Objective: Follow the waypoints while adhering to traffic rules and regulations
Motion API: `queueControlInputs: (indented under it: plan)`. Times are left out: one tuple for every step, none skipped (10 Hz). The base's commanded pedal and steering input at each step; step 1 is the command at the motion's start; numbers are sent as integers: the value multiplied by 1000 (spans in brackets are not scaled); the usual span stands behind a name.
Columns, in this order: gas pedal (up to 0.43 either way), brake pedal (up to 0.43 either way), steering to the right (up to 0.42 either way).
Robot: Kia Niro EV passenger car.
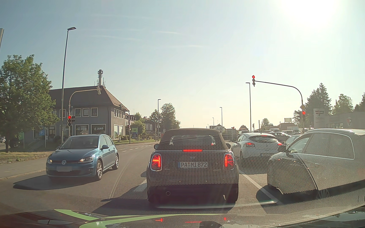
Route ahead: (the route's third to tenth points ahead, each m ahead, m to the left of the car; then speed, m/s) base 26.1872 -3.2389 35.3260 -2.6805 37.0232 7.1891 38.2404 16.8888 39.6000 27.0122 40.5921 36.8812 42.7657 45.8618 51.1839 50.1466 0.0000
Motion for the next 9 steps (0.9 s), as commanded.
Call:
queueControlInputs:
  plan:
    - [0, 293, -5]
    - [0, 299, -5]
    - [0, 299, -5]
    - [0, 293, -5]
    - [0, 293, -5]
    - [0, 299, -5]
    - [0, 293, -5]
    - [0, 293, -5]
    - [0, 293, -5]
